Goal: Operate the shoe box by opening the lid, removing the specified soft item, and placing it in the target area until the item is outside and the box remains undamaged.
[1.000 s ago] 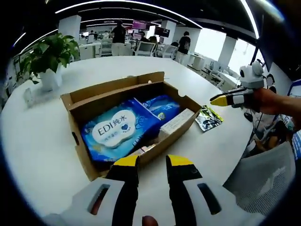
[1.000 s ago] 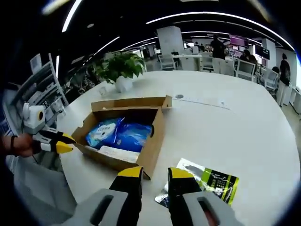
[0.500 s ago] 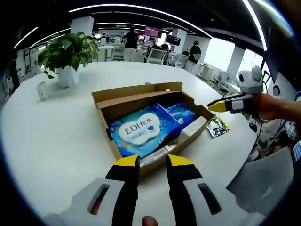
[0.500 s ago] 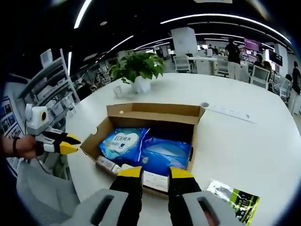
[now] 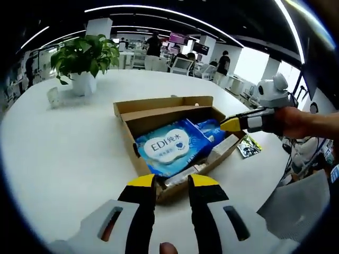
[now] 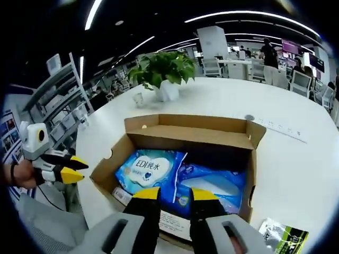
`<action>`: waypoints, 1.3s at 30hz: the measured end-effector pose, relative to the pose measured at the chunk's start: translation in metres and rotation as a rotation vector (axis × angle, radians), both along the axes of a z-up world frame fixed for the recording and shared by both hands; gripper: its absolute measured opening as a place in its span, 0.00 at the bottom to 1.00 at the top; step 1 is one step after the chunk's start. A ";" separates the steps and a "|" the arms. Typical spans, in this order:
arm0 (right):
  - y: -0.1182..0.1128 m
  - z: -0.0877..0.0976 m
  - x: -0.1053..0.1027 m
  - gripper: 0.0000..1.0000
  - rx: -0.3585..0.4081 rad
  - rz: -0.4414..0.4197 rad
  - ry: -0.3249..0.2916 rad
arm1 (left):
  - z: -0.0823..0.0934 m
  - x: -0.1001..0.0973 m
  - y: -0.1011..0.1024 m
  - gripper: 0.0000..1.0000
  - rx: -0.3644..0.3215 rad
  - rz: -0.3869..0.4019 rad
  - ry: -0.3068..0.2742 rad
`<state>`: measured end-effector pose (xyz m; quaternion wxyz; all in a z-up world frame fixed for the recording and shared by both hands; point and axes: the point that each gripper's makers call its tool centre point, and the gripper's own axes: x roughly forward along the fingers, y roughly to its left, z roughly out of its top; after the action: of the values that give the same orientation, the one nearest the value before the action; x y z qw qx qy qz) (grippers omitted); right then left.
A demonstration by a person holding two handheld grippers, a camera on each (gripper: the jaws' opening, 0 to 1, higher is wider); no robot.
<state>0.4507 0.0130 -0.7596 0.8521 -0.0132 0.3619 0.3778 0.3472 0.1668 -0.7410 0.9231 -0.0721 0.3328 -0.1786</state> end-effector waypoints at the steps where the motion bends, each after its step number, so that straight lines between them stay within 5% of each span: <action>1: 0.003 -0.002 0.002 0.17 -0.001 0.002 0.004 | 0.000 0.000 0.001 0.23 -0.002 0.003 0.000; 12: 0.033 -0.009 0.003 0.17 -0.008 0.004 0.033 | 0.001 -0.002 0.016 0.23 -0.011 0.032 -0.001; 25: 0.039 -0.039 0.016 0.16 -0.067 0.024 0.066 | 0.002 -0.005 0.037 0.23 -0.005 0.070 0.001; 30: 0.038 -0.048 0.022 0.05 -0.125 0.032 0.059 | -0.001 -0.012 0.044 0.23 -0.009 0.080 0.013; 39: 0.039 -0.046 0.020 0.00 -0.136 0.059 0.047 | -0.007 -0.016 0.047 0.23 -0.019 0.084 0.026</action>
<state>0.4710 0.0520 -0.8056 0.8292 -0.0728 0.4059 0.3774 0.3317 0.2139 -0.7482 0.9246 -0.0969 0.3398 -0.1421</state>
